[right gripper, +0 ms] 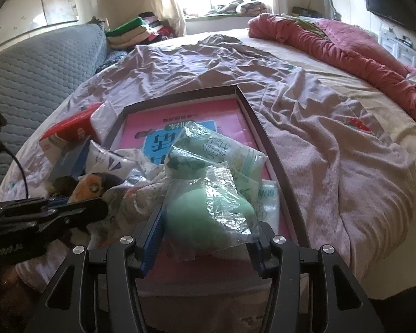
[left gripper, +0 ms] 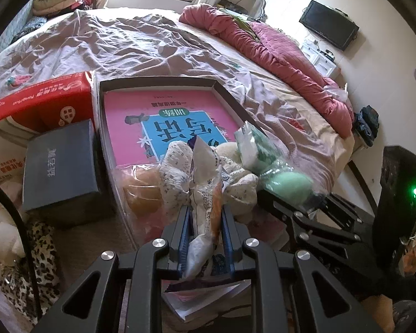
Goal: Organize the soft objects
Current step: 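Lower the packet onto the tray and open the left gripper while the right releases the ball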
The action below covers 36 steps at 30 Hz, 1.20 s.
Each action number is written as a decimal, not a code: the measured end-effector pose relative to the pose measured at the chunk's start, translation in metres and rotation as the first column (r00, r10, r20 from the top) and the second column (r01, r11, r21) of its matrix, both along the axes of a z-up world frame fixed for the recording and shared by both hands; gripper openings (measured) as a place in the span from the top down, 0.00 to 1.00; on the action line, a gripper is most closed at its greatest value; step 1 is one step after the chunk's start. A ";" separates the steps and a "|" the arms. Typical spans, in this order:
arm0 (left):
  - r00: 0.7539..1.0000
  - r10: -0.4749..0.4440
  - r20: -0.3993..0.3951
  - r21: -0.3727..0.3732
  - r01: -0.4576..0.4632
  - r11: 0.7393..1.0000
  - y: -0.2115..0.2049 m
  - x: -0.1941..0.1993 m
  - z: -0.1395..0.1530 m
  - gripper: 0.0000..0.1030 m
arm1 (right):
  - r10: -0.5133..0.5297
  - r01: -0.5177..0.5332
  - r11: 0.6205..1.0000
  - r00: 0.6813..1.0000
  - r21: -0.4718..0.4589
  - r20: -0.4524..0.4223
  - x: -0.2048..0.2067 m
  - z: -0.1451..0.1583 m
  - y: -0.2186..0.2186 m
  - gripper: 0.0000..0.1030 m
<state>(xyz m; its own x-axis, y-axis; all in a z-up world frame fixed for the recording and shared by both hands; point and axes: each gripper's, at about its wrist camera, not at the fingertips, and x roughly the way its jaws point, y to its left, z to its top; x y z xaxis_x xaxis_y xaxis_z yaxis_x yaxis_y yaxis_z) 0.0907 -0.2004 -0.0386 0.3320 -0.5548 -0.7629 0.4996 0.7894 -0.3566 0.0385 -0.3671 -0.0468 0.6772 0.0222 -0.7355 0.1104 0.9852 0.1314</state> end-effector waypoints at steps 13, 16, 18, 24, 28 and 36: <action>1.000 0.002 -0.019 -0.012 -0.002 1.000 0.001 0.005 -0.003 0.78 | 0.024 -0.025 1.000 0.999 -0.014 -0.032 -0.001 -0.011 0.003 0.47; 1.000 0.002 -0.027 -0.020 -0.003 1.000 0.002 0.006 -0.003 0.78 | 0.036 -0.036 0.999 0.999 -0.012 -0.039 -0.006 -0.012 0.006 0.47; 0.999 0.005 -0.033 -0.027 -0.006 1.000 0.003 0.006 -0.003 0.78 | 0.045 -0.046 0.999 0.998 -0.023 -0.040 -0.008 -0.012 0.009 0.47; 1.000 -0.003 -0.031 -0.029 0.003 1.000 0.001 0.004 -0.001 0.78 | 0.044 -0.045 0.999 0.998 -0.029 -0.035 -0.011 -0.009 0.009 0.46; 0.999 -0.009 -0.036 -0.029 0.008 1.000 0.001 0.004 -0.001 0.75 | 0.046 -0.047 0.998 0.998 -0.044 -0.040 -0.015 -0.007 0.010 0.45; 0.999 -0.015 -0.034 -0.031 0.014 0.999 0.004 0.002 0.003 0.62 | 0.047 -0.050 0.998 0.998 -0.045 -0.052 -0.022 -0.005 0.010 0.44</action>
